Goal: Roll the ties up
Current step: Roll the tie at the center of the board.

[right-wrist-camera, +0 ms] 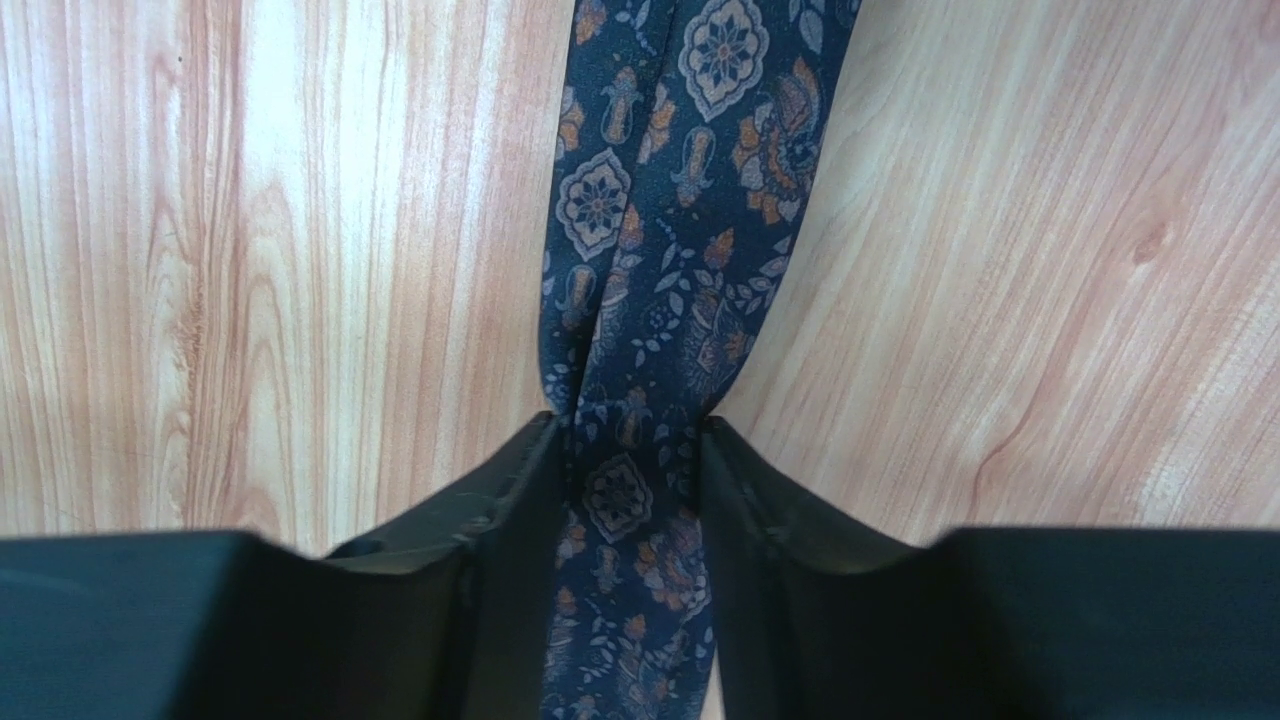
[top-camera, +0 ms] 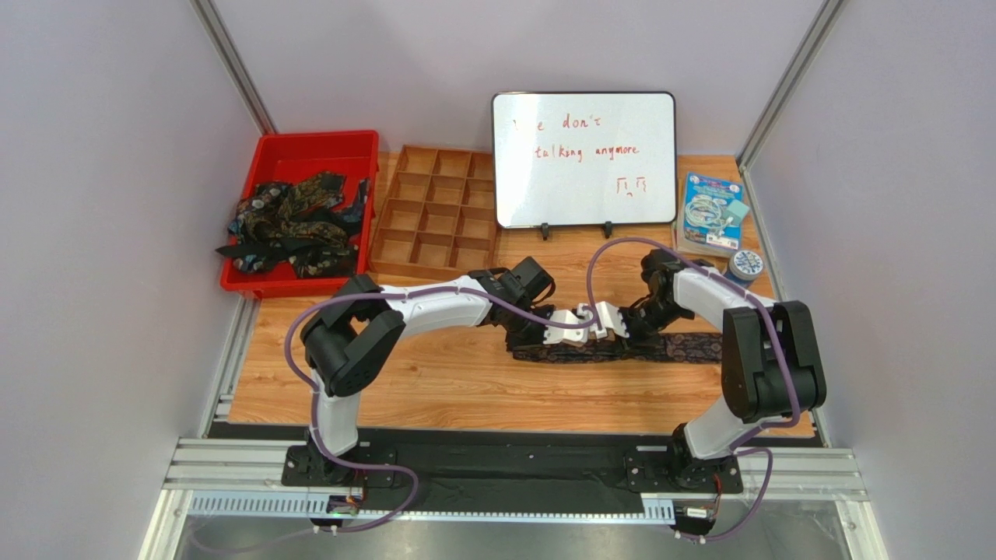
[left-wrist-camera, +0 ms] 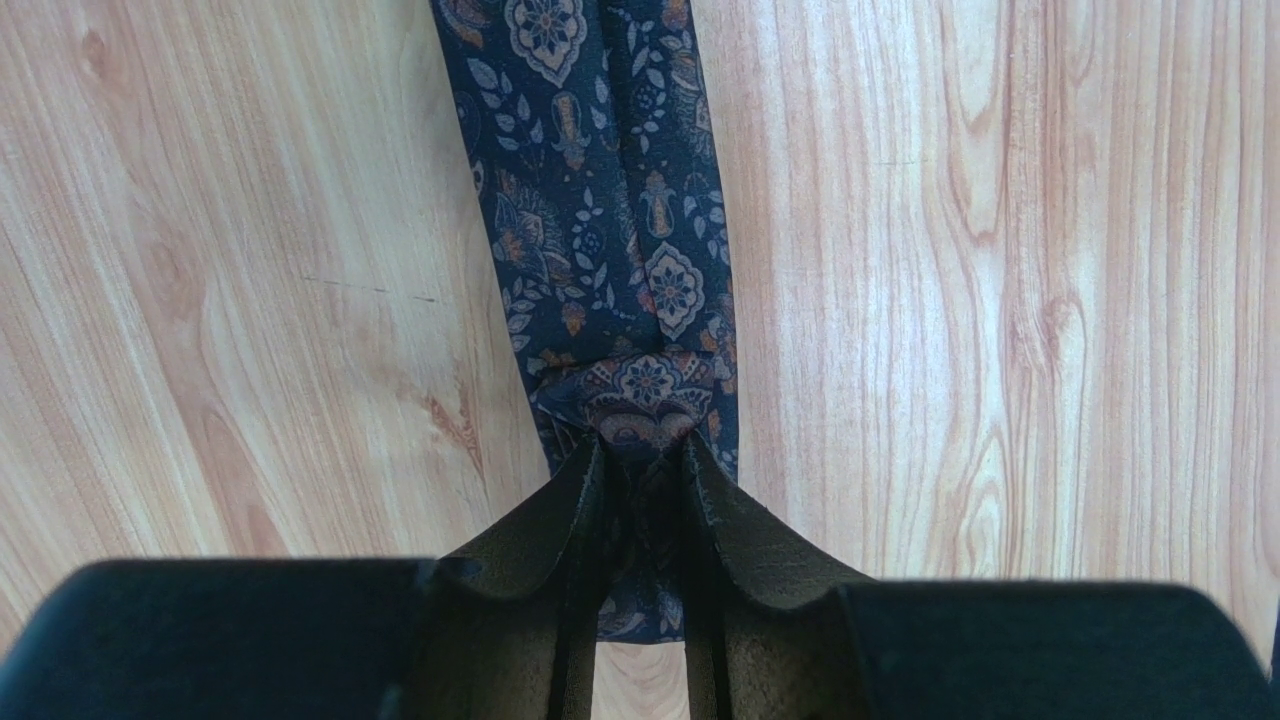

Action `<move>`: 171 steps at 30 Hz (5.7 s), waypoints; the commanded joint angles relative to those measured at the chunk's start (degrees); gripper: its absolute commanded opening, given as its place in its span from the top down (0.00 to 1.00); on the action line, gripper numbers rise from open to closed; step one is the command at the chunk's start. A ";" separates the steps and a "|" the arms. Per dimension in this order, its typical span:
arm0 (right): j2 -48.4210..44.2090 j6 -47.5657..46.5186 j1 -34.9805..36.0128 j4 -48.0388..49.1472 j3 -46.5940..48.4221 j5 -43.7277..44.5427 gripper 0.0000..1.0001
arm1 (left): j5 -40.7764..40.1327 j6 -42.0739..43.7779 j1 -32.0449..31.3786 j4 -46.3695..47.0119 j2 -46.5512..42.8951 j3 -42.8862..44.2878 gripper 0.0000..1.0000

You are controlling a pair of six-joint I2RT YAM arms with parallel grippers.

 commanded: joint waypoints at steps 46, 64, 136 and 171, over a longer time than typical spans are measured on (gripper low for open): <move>6.05 123.97 10.15 30.03 2.06 -17.12 0.61 | -0.13 -0.19 -0.62 0.29 0.02 -3.78 0.77; 9.66 128.44 12.53 36.97 0.47 -14.74 0.62 | 0.49 -1.60 -0.62 0.64 0.90 -3.08 0.77; 3.85 154.63 16.40 64.48 -11.65 -16.15 0.57 | 1.63 -2.83 -0.62 1.61 0.29 -4.92 0.78; 10.53 140.05 15.17 41.89 -6.73 -7.00 1.00 | 2.51 -0.81 3.95 7.40 -12.46 -13.70 0.24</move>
